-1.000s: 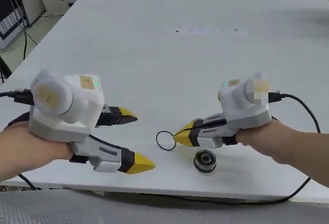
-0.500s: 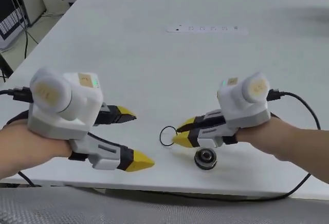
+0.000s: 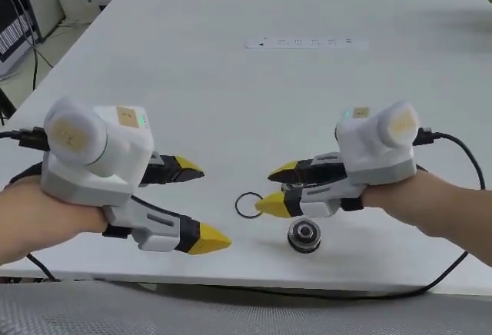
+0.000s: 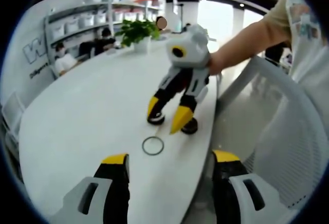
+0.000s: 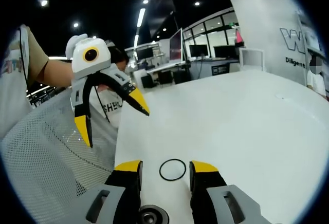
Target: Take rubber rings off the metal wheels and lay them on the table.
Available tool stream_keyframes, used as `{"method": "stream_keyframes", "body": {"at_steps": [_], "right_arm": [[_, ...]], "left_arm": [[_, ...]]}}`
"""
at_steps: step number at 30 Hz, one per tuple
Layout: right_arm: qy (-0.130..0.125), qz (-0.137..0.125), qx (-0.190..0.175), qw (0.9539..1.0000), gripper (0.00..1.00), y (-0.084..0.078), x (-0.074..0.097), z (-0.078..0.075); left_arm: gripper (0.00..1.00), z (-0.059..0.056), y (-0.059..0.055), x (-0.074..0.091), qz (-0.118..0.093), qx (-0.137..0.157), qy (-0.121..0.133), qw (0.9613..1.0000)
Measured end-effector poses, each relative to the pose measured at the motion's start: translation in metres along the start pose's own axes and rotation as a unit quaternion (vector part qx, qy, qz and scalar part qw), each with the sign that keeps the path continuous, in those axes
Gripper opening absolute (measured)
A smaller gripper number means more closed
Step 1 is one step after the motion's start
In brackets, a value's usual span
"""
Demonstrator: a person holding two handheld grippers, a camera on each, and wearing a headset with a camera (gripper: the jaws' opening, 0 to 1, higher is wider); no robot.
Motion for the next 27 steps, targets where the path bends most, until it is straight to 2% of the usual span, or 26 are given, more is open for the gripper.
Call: {"method": "stream_keyframes", "body": {"at_steps": [14, 27], "right_arm": [[-0.020, -0.044, -0.016, 0.9987, 0.39, 0.003, 0.034, 0.002], [-0.024, -0.046, -0.032, 0.9981, 0.39, -0.016, 0.049, 0.010]], "left_arm": [[0.64, -0.003, 0.006, -0.011, 0.006, -0.009, -0.015, 0.9998], [0.63, -0.008, 0.012, -0.024, 0.011, -0.019, -0.033, 0.9992]]}}
Point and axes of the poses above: the centre of the closed fingertips' face, and the gripper's own axes: x roughly backward along the fingers, z roughly to its left, y roughly out of its top, the point moved 7 cm from there along x, roughly backward along the fingers, and after that the axes turned 3 degrees about y, right-handed, at the moved point
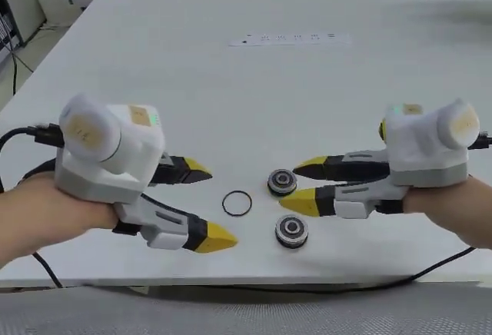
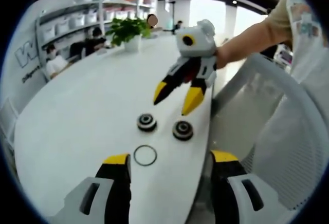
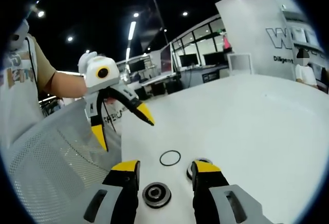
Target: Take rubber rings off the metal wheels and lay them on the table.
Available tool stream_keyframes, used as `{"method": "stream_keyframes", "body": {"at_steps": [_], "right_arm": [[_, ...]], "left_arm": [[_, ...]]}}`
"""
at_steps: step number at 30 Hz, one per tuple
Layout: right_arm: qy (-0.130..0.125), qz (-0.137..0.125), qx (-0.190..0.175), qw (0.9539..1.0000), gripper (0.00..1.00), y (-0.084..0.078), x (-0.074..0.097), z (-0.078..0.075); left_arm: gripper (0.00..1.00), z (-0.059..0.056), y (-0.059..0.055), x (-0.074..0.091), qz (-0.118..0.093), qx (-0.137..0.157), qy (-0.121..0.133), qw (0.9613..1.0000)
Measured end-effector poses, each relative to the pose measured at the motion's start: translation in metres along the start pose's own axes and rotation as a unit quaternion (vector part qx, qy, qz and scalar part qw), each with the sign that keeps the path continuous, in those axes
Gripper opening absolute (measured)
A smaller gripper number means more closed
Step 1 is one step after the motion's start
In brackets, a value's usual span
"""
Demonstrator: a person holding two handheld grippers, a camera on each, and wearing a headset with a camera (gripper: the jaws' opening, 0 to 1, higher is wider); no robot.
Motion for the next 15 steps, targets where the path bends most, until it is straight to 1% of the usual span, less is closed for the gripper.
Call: {"method": "stream_keyframes", "body": {"at_steps": [8, 11, 15], "right_arm": [[0.005, 0.012, 0.000, 0.9999, 0.38, -0.013, 0.002, 0.005], [0.005, 0.015, 0.001, 0.9999, 0.37, -0.017, 0.004, 0.005], [0.003, 0.021, 0.001, 0.9998, 0.36, -0.024, 0.008, 0.003]], "left_arm": [[0.61, -0.001, 0.005, -0.010, 0.000, -0.008, -0.007, 0.9999], [0.60, -0.002, 0.007, -0.014, 0.001, -0.015, -0.009, 0.9998], [0.58, -0.003, 0.008, -0.019, 0.003, -0.017, -0.015, 0.9997]]}}
Point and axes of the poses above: the centre of the closed fingertips' face, and the gripper's own axes: x roughly backward along the fingers, z roughly to its left, y roughly out of its top, the point moved 7 cm from there along x, roughly backward along the fingers, and after that the axes turned 3 degrees about y, right-handed, at the moved point
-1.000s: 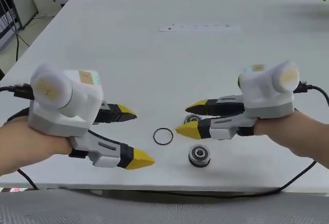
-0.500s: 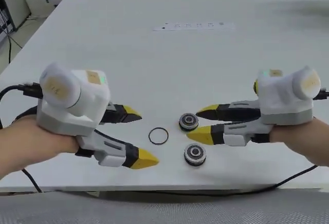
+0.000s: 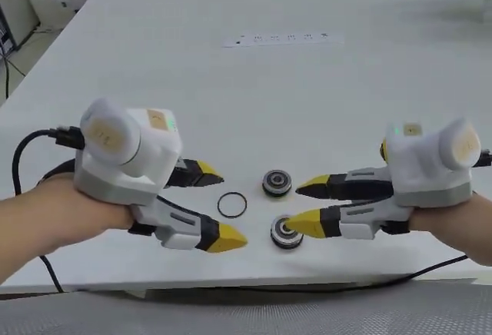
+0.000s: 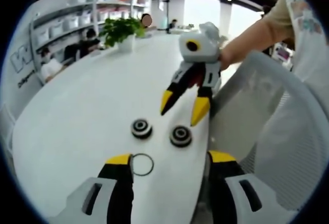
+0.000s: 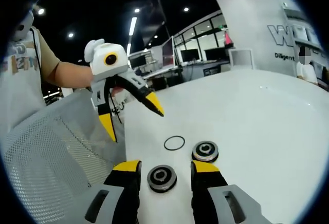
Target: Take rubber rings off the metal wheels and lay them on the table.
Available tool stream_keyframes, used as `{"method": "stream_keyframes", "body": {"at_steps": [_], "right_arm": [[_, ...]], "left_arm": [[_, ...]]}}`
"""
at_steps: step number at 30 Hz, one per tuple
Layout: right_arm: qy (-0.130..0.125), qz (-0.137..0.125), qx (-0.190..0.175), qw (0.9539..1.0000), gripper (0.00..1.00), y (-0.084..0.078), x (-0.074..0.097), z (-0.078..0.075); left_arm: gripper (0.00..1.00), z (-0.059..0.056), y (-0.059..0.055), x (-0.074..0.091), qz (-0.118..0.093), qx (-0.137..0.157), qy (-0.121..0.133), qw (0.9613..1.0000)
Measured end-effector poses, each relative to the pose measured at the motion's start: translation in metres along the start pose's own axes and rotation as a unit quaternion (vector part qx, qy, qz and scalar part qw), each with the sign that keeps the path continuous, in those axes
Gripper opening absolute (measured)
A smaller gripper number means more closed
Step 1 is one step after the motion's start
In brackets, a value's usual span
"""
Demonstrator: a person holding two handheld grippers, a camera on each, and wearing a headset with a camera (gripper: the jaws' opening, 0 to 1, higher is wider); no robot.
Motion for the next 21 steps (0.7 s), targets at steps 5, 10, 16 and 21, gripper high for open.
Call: {"method": "stream_keyframes", "body": {"at_steps": [5, 10, 16, 21], "right_arm": [[-0.001, 0.010, 0.005, 0.9999, 0.34, -0.008, 0.003, -0.001], [0.000, 0.022, 0.007, 0.9997, 0.32, -0.016, 0.003, 0.002], [0.002, 0.027, 0.012, 0.9996, 0.28, -0.020, 0.002, 0.005], [0.005, 0.037, 0.022, 0.9991, 0.24, -0.025, 0.001, 0.003]], "left_arm": [[0.57, -0.001, 0.001, -0.007, 0.004, -0.002, -0.007, 1.0000], [0.55, -0.002, 0.001, -0.014, 0.011, -0.004, -0.011, 0.9999], [0.53, -0.002, 0.001, -0.021, 0.013, -0.008, -0.017, 0.9997], [0.51, -0.001, 0.000, -0.026, 0.015, -0.007, -0.021, 0.9996]]}}
Point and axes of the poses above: the centre of the closed fingertips' face, and the gripper's own axes: x roughly backward along the fingers, z roughly to its left, y roughly out of its top, the point moved 7 cm from there along x, roughly backward along the fingers, and after that the axes turned 3 degrees about y, right-handed, at the moved point
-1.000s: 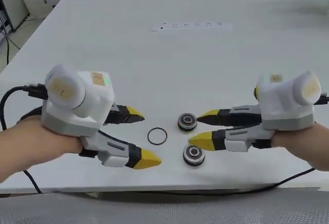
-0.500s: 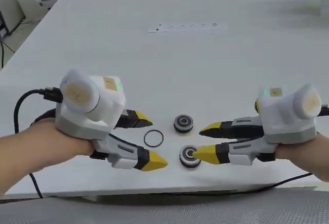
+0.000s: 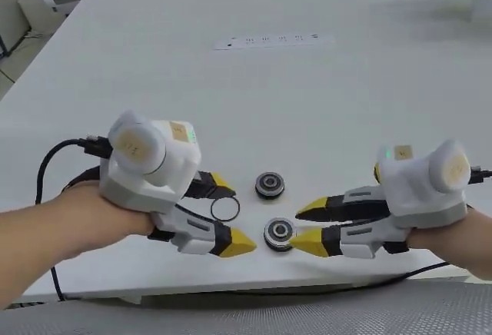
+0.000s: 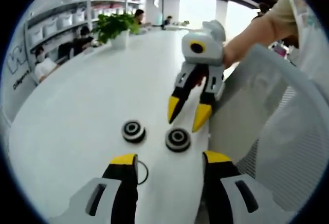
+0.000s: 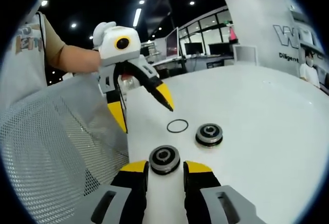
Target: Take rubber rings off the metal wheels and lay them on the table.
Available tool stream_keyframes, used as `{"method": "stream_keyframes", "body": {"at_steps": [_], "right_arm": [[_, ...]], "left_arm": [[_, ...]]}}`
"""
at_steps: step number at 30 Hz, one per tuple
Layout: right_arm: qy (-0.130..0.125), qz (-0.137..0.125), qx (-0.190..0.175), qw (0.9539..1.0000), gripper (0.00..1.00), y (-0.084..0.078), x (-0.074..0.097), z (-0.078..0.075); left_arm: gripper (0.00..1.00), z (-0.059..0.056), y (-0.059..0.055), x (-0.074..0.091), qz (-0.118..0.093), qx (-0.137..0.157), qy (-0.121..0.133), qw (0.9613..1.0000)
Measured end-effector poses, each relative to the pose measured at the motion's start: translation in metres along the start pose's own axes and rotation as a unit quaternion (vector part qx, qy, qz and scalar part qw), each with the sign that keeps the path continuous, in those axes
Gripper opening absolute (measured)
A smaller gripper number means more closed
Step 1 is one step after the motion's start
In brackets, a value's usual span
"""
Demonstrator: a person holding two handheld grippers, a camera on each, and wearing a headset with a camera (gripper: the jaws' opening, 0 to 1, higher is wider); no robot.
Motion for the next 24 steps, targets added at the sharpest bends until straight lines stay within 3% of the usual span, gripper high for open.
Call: {"method": "stream_keyframes", "body": {"at_steps": [8, 24], "right_arm": [[0.003, 0.017, 0.018, 0.9997, 0.20, -0.006, -0.003, 0.001], [0.000, 0.024, 0.026, 0.9994, 0.13, -0.012, -0.005, 0.001]], "left_arm": [[0.48, -0.002, 0.002, -0.009, 0.005, -0.004, -0.007, 1.0000], [0.38, -0.011, 0.009, -0.027, 0.001, -0.005, -0.026, 0.9997]]}}
Point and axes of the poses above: the centre of the closed fingertips' face, and the gripper's own axes: x roughly backward along the fingers, z roughly to its left, y roughly out of its top, the point moved 7 cm from there along x, roughly backward along the fingers, and after that the axes turned 3 degrees about y, right-handed, at the moved point
